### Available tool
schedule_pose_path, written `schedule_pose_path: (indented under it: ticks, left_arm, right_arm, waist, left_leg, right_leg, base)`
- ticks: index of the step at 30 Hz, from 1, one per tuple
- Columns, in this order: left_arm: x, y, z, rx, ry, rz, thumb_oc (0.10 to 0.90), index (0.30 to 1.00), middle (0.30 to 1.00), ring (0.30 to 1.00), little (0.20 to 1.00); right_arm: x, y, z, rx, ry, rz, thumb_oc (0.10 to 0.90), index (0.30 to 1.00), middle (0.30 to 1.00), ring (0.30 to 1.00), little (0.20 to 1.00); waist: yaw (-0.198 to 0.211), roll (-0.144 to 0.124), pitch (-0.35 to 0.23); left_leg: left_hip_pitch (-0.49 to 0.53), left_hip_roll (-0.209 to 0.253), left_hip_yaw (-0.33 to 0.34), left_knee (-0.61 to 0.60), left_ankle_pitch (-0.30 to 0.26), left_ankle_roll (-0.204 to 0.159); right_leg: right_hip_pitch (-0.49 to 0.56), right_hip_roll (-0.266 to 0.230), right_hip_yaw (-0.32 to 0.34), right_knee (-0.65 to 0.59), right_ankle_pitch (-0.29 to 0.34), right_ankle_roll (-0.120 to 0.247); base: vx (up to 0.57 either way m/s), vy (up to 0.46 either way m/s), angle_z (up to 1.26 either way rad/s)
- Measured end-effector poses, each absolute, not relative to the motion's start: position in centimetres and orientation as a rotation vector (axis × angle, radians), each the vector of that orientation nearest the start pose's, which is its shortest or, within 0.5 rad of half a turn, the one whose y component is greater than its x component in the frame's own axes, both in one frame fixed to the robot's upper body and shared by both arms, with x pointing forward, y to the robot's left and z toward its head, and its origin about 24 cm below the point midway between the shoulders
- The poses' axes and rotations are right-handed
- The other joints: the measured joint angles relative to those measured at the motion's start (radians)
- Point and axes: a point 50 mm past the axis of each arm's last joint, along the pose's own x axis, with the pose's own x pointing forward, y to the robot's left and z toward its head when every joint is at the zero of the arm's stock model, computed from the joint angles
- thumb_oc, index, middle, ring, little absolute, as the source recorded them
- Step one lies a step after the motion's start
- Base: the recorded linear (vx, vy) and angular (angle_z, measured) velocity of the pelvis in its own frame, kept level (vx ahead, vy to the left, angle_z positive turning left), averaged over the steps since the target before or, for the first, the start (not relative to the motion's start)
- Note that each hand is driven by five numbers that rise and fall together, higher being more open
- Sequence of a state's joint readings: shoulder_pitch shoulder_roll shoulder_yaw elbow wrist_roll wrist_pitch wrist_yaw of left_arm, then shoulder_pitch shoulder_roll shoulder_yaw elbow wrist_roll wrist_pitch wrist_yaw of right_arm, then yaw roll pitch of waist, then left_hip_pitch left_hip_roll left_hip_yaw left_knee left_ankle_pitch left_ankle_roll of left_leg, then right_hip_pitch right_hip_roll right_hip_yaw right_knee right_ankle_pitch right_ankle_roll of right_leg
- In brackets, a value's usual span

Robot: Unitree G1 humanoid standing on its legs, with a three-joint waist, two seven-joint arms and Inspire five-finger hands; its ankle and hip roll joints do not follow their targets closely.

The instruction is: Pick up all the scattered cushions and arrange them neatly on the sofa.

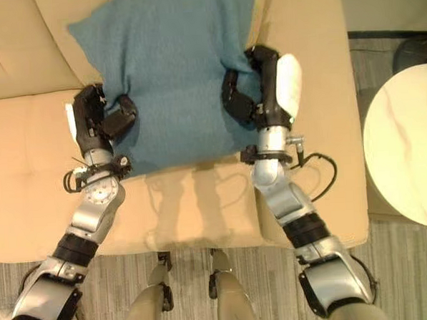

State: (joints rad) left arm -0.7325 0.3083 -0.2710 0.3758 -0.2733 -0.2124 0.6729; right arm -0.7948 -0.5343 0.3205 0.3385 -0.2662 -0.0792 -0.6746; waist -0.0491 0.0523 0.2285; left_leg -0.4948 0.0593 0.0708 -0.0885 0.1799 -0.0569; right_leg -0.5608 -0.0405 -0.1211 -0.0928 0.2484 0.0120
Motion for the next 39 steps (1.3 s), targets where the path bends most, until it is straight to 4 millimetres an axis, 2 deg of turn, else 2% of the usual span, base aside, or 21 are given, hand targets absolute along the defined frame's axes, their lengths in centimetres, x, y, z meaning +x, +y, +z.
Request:
schedule_pose_path:
  ticks: [1,3,5,7,8,9,10,11,13,16,20,23,24,29,32,35,36,38,39]
  left_arm:
    - [36.3,14.3,20.3,-0.024,-0.539,0.358,0.400,0.300,0.300,0.300,0.300]
    - [38.0,14.5,24.8,0.011,-0.627,0.429,0.400,0.300,0.300,0.300,0.300]
    - [38.1,15.1,26.5,0.042,-0.672,0.455,0.400,0.300,0.300,0.300,0.300]
    - [38.5,15.4,27.0,0.080,-0.674,0.463,0.400,0.300,0.300,0.300,0.300]
    - [38.9,15.3,27.3,0.119,-0.669,0.455,0.624,0.636,0.636,0.636,0.636]
    - [39.0,15.4,27.3,0.134,-0.665,0.449,0.800,0.900,0.900,0.900,0.900]
    - [39.2,15.4,27.4,0.171,-0.660,0.441,0.800,0.900,0.900,0.900,0.900]
    - [40.1,16.0,27.7,0.319,-0.638,0.425,0.800,0.900,0.900,0.900,0.900]
    - [40.3,16.8,28.5,0.391,-0.629,0.409,0.800,0.900,0.900,0.900,0.900]
    - [40.5,17.6,27.7,0.391,-0.585,0.393,0.800,0.900,0.900,0.900,0.900]
    - [40.4,17.8,27.6,0.327,-0.571,0.360,0.800,0.900,0.900,0.900,0.900]
    - [39.7,18.2,25.9,0.264,-0.562,0.326,0.800,0.900,0.900,0.900,0.900]
    - [39.5,18.4,24.7,0.249,-0.541,0.311,0.800,0.900,0.900,0.900,0.900]
    - [39.5,18.9,23.7,0.207,-0.504,0.298,0.800,0.900,0.900,0.900,0.900]
    - [39.2,20.6,24.2,0.235,-0.508,0.310,0.800,0.900,0.900,0.900,0.900]
    - [38.2,23.8,24.3,0.169,-0.526,0.399,0.800,0.900,0.900,0.900,0.900]
    - [37.1,25.4,24.0,0.140,-0.548,0.433,0.800,0.900,0.900,0.900,0.900]
    - [36.1,27.3,23.0,0.127,-0.535,0.487,0.800,0.900,0.900,0.900,0.900]
    - [35.2,28.3,21.6,0.101,-0.509,0.501,0.800,0.900,0.900,0.900,0.900]
  right_arm:
    - [36.0,-16.9,24.4,-0.737,-0.801,-0.450,0.400,0.300,0.300,0.300,0.300]
    - [37.2,-16.0,28.2,-0.761,-0.881,-0.510,0.400,0.300,0.300,0.300,0.300]
    - [37.3,-15.5,28.9,-0.764,-0.909,-0.523,0.400,0.300,0.300,0.300,0.300]
    - [37.7,-15.3,28.6,-0.777,-0.893,-0.526,0.400,0.300,0.300,0.300,0.300]
    - [38.1,-15.4,28.2,-0.796,-0.865,-0.525,0.667,0.700,0.700,0.700,0.700]
    - [38.2,-15.4,27.9,-0.799,-0.851,-0.523,0.800,0.900,0.900,0.900,0.900]
    - [38.6,-15.6,27.6,-0.808,-0.832,-0.522,0.800,0.900,0.900,0.900,0.900]
    - [39.5,-15.8,27.7,-0.871,-0.777,-0.490,0.800,0.900,0.900,0.900,0.900]
    - [39.9,-16.2,28.3,-0.903,-0.730,-0.457,0.800,0.900,0.900,0.900,0.900]
    - [40.4,-17.2,27.3,-0.919,-0.609,-0.394,0.800,0.900,0.900,0.900,0.900]
    - [40.4,-17.7,27.3,-0.894,-0.584,-0.382,0.800,0.900,0.900,0.900,0.900]
    - [40.2,-18.4,27.1,-0.865,-0.569,-0.387,0.800,0.900,0.900,0.900,0.900]
    - [40.1,-18.7,26.9,-0.849,-0.561,-0.389,0.800,0.900,0.900,0.900,0.900]
    - [40.0,-19.5,26.3,-0.809,-0.541,-0.400,0.800,0.900,0.900,0.900,0.900]
    - [39.8,-20.3,26.4,-0.761,-0.529,-0.413,0.800,0.900,0.900,0.900,0.900]
    - [38.7,-22.3,26.5,-0.599,-0.541,-0.464,0.800,0.900,0.900,0.900,0.900]
    - [37.6,-23.6,26.2,-0.547,-0.564,-0.486,0.800,0.900,0.900,0.900,0.900]
    - [37.0,-25.1,25.3,-0.542,-0.537,-0.516,0.800,0.900,0.900,0.900,0.900]
    - [36.2,-26.2,23.9,-0.532,-0.506,-0.516,0.800,0.900,0.900,0.900,0.900]
  waist:
    - [0.002,0.000,0.000]
    - [0.007,0.000,0.000]
    - [0.008,-0.001,0.000]
    - [0.007,-0.001,0.001]
    - [0.008,-0.001,0.001]
    - [0.007,-0.001,0.001]
    - [0.007,-0.001,0.001]
    - [0.004,-0.001,0.001]
    - [0.003,-0.001,0.001]
    - [0.004,-0.004,0.003]
    - [0.003,-0.005,0.003]
    - [0.003,-0.005,0.003]
    - [0.003,-0.005,0.003]
    - [0.003,-0.006,0.004]
    - [-0.002,-0.006,0.004]
    - [-0.005,-0.006,0.004]
    - [-0.007,-0.007,0.005]
    - [-0.010,-0.012,0.008]
    - [-0.014,-0.013,0.008]
  left_leg:
    - [-0.016,0.000,-0.002,0.000,0.000,0.000]
    - [-0.091,0.001,-0.023,0.000,0.008,-0.010]
    - [-0.127,0.003,-0.027,0.000,0.014,-0.015]
    - [-0.132,0.002,-0.027,0.000,0.014,-0.015]
    - [-0.133,0.002,-0.027,0.000,0.014,-0.015]
    - [-0.133,0.002,-0.027,0.000,0.014,-0.015]
    - [-0.134,0.002,-0.027,0.000,0.014,-0.015]
    - [-0.138,0.001,-0.028,0.000,0.015,-0.015]
    - [-0.151,0.000,-0.029,0.000,0.015,-0.015]
    - [-0.158,-0.001,-0.029,0.000,0.015,-0.015]
    - [-0.158,-0.004,-0.029,0.000,0.015,-0.015]
    - [-0.154,-0.004,-0.029,0.000,0.015,-0.015]
    - [-0.150,-0.004,-0.029,0.000,0.015,-0.015]
    - [-0.148,-0.004,-0.029,0.000,0.015,-0.015]
    - [-0.147,-0.004,-0.029,0.000,0.016,-0.016]
    - [-0.142,-0.003,-0.025,0.000,0.016,-0.016]
    - [-0.138,-0.003,-0.024,0.000,0.016,-0.016]
    - [-0.117,-0.003,-0.023,0.000,0.016,-0.016]
    - [-0.091,-0.004,-0.023,0.000,0.016,-0.016]
  right_leg:
    - [-0.013,-0.001,-0.005,0.000,0.000,0.000]
    - [-0.079,-0.001,-0.012,0.000,0.000,0.001]
    - [-0.112,0.000,-0.012,0.000,0.000,0.000]
    - [-0.118,-0.001,-0.012,0.000,0.000,0.000]
    - [-0.119,-0.001,-0.012,0.000,0.000,0.000]
    - [-0.119,-0.002,-0.011,0.000,0.000,0.000]
    - [-0.119,-0.002,-0.011,0.000,0.000,0.000]
    - [-0.122,-0.002,-0.012,0.000,0.000,0.000]
    - [-0.135,-0.003,-0.012,0.000,0.000,0.001]
    - [-0.142,-0.005,-0.012,0.001,0.000,0.001]
    - [-0.141,-0.007,-0.012,0.001,0.000,0.001]
    - [-0.138,-0.007,-0.012,0.001,0.000,0.001]
    - [-0.134,-0.007,-0.012,0.001,0.000,0.001]
    - [-0.132,-0.007,-0.012,0.001,0.000,0.001]
    - [-0.132,-0.006,-0.012,0.001,0.001,0.002]
    - [-0.129,-0.005,-0.010,0.001,0.001,0.002]
    - [-0.126,-0.006,-0.009,0.001,0.001,0.002]
    - [-0.106,-0.006,-0.009,0.001,0.001,0.002]
    - [-0.078,-0.007,-0.010,0.001,-0.002,0.006]
  base:
    - [0.01,-0.062,0.14]
    - [0.02,-0.057,0.19]
    - [0.03,-0.029,0.08]
    - [0.00,0.000,0.00]
    - [0.00,0.000,0.00]
    - [0.00,0.000,0.00]
    - [0.00,0.000,0.00]
    - [0.01,-0.031,0.03]
    - [0.00,0.000,0.00]
    - [0.00,0.000,0.00]
    - [0.00,0.000,0.00]
    - [0.00,0.000,0.00]
    - [0.00,0.000,0.00]
    - [0.00,0.000,0.00]
    - [0.00,0.000,0.00]
    - [0.01,0.006,-0.01]
    - [0.00,0.000,0.00]
    - [0.01,0.004,-0.02]
    - [0.00,0.000,0.00]
